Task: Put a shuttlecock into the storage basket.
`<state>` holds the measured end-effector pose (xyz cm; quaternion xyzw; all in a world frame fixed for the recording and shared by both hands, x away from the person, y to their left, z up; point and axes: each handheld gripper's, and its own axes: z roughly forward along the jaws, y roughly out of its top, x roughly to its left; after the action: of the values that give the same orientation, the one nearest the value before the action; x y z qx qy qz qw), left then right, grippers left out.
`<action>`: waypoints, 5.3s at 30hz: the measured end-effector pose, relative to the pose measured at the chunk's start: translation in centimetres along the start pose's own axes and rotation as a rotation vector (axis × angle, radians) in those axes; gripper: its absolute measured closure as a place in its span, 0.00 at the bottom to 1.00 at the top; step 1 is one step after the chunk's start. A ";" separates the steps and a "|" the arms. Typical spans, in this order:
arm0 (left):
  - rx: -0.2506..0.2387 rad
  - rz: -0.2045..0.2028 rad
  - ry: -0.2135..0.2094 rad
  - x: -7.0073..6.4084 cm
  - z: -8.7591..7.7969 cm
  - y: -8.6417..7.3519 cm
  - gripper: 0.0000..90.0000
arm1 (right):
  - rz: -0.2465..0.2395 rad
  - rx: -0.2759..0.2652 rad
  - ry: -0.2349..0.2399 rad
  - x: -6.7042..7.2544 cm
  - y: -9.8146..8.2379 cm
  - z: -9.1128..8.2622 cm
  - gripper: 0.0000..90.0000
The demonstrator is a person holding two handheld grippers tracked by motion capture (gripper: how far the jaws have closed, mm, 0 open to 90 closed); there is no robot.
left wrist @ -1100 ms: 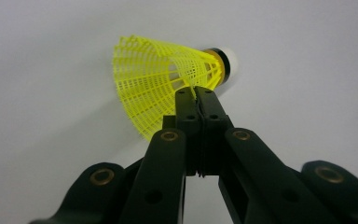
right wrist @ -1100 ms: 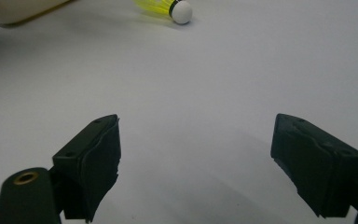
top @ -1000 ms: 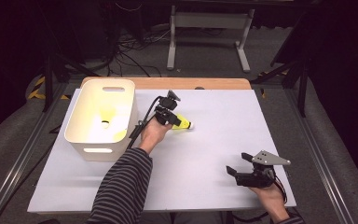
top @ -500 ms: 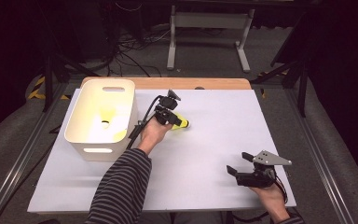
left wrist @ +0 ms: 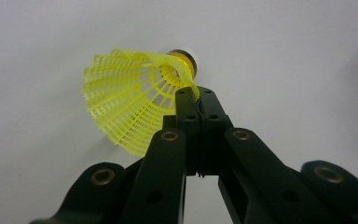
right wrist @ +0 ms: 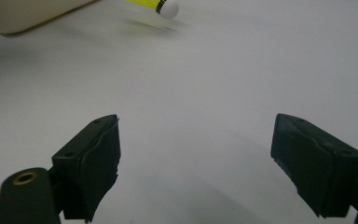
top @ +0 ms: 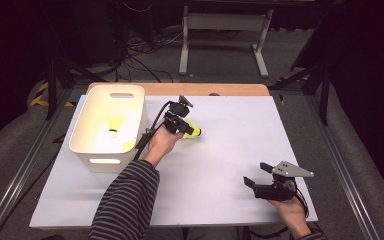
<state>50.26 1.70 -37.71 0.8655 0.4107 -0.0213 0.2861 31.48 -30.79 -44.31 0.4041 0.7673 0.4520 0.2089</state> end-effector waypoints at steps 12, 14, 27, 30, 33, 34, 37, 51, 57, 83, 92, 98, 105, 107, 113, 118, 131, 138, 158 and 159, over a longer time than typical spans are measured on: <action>0.020 0.031 0.016 -0.8 -0.2 -0.2 1.00 | 0.000 -0.003 -0.003 0.0 0.0 0.0 0.18; 0.018 0.037 0.020 -0.8 -0.2 -0.3 1.00 | -0.002 -0.002 -0.002 0.0 0.0 0.0 0.18; 0.019 0.074 0.049 -1.7 -1.6 -0.9 1.00 | -0.001 0.002 -0.002 0.0 0.0 0.0 0.18; 0.031 0.084 0.060 -1.8 -1.6 -1.0 1.00 | -0.003 0.003 -0.002 0.0 0.0 0.1 0.18; 0.040 0.095 0.068 -1.7 -1.8 -1.1 1.00 | -0.006 0.006 -0.001 0.0 0.0 0.1 0.18; 0.039 0.095 0.065 -1.7 -1.8 -1.2 1.00 | -0.006 0.005 -0.001 0.0 0.0 0.1 0.18; 0.049 0.097 0.064 -1.9 -1.9 -1.3 1.00 | -0.005 0.006 -0.002 0.0 0.0 0.1 0.18; 0.065 0.126 0.070 -2.4 -1.7 -1.7 1.00 | -0.006 0.005 0.000 0.1 0.0 0.1 0.18; 0.060 0.134 0.069 -2.6 -2.0 -1.9 1.00 | -0.006 0.006 0.001 0.1 0.0 0.1 0.18; 0.064 0.155 0.087 -3.3 -3.8 -2.6 1.00 | -0.006 0.007 0.002 0.1 0.0 0.1 0.18; 0.059 0.156 0.077 -3.4 -4.5 -2.7 1.00 | -0.006 0.006 0.002 0.1 0.0 0.1 0.18; 0.050 0.159 0.070 -3.4 -4.8 -2.7 1.00 | -0.006 0.006 0.002 0.1 0.0 0.1 0.18; 0.045 0.154 0.068 -3.4 -5.3 -2.8 1.00 | -0.003 0.003 0.001 0.1 0.0 0.1 0.18; 0.043 0.152 0.062 -3.3 -5.4 -2.8 1.00 | 0.000 0.002 0.002 0.1 0.0 0.1 0.18; 0.033 0.149 0.052 -3.2 -5.9 -2.7 1.00 | -0.001 0.002 0.001 0.1 0.0 0.1 0.18; 0.031 0.150 0.052 -3.1 -6.3 -2.7 1.00 | -0.003 0.002 0.001 0.1 0.0 0.1 0.18; 0.017 0.157 0.042 -3.1 -6.8 -2.4 1.00 | -0.006 0.009 0.001 0.2 0.0 0.2 0.18; 0.021 0.157 0.047 -3.2 -6.8 -2.4 1.00 | -0.008 0.002 0.002 0.2 0.0 0.1 0.18; 0.002 0.161 0.050 -2.9 -8.5 -2.6 1.00 | -0.006 0.004 0.000 0.2 0.0 0.1 0.18; 0.001 0.159 0.044 -2.9 -8.5 -2.6 1.00 | -0.005 0.005 0.000 0.2 0.0 0.1 0.18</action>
<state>44.74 5.35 -31.03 0.8957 0.3470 0.0202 0.2773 31.46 -30.61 -44.33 0.4026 0.7694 0.4497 0.2089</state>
